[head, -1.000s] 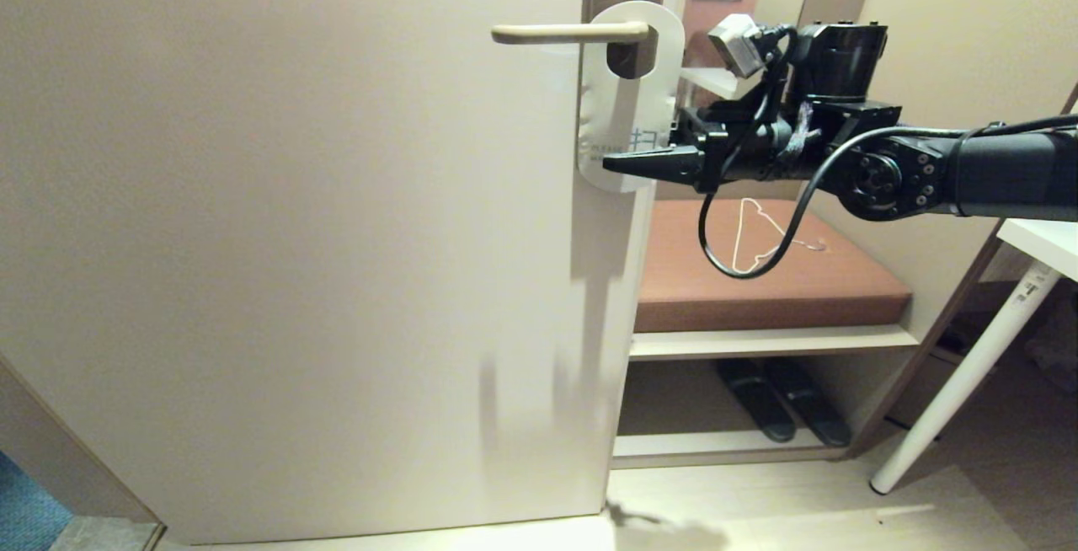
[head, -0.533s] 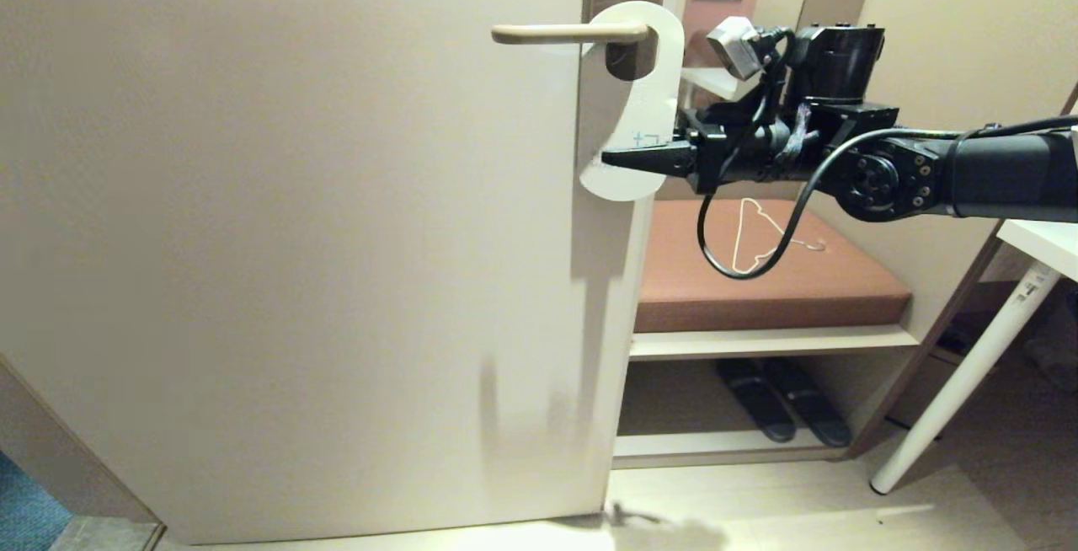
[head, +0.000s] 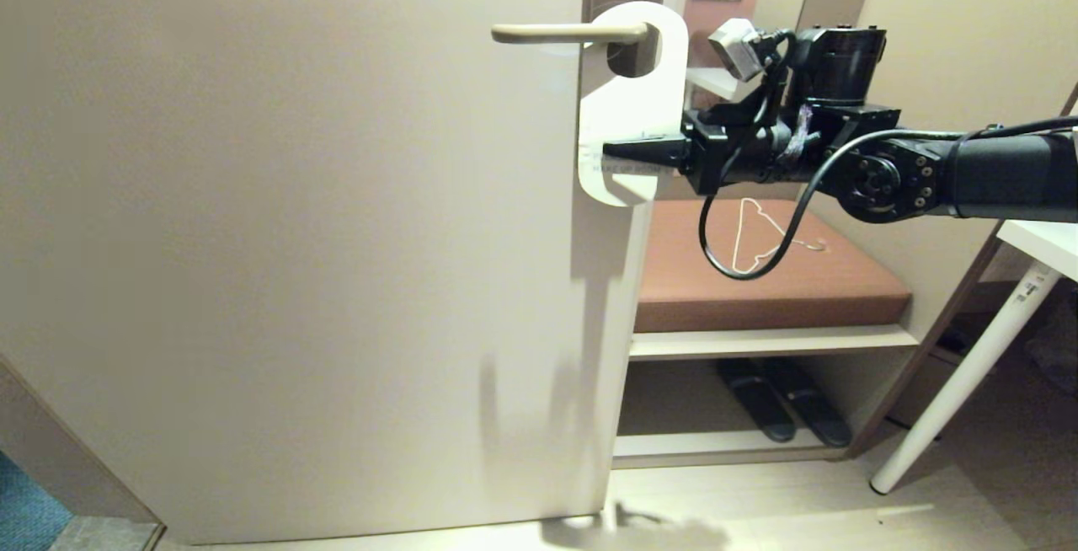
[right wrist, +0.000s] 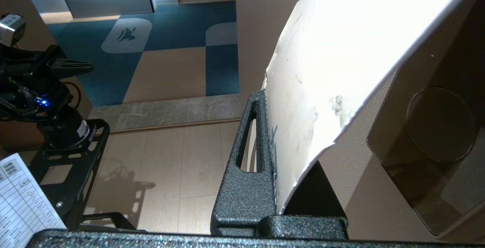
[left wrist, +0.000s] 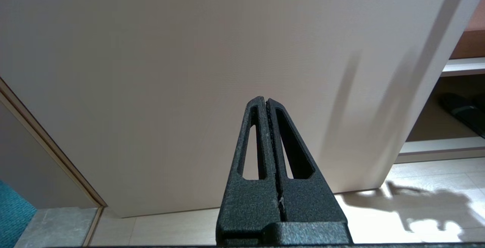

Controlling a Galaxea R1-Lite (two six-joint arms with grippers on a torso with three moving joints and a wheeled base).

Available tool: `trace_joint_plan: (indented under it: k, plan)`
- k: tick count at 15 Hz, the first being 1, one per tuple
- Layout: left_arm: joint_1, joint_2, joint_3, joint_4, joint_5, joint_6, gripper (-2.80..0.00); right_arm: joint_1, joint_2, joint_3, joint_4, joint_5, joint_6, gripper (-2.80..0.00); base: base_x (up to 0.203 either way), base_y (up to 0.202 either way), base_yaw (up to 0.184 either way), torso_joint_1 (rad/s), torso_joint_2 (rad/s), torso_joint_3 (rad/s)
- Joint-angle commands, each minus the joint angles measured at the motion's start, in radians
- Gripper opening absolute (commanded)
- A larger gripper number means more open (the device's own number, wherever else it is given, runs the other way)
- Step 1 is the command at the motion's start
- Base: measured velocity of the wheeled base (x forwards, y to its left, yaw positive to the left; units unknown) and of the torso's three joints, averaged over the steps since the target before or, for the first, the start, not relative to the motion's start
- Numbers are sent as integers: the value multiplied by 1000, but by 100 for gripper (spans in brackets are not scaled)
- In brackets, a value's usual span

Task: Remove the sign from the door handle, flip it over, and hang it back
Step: Take down the sign

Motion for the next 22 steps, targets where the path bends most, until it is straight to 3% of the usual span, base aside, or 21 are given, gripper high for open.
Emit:
trace_joint_plan:
  k: [1, 8, 19, 22]
  plan:
    - [0, 1, 0, 0, 1, 0, -280, 0, -1, 1, -3, 1, -2, -280, 0, 0, 0, 0, 0, 0]
    - [0, 1, 0, 0, 1, 0, -280, 12, -13, 29, -3, -112, -51, -280, 0, 0, 0, 0, 0, 0]
    - [0, 1, 0, 0, 1, 0, -280, 134, -41, 30, -4, -557, -53, -280, 0, 0, 0, 0, 0, 0]
    - [0, 1, 0, 0, 1, 0, -280, 184, -38, 58, -79, -671, -53, -280, 0, 0, 0, 0, 0, 0]
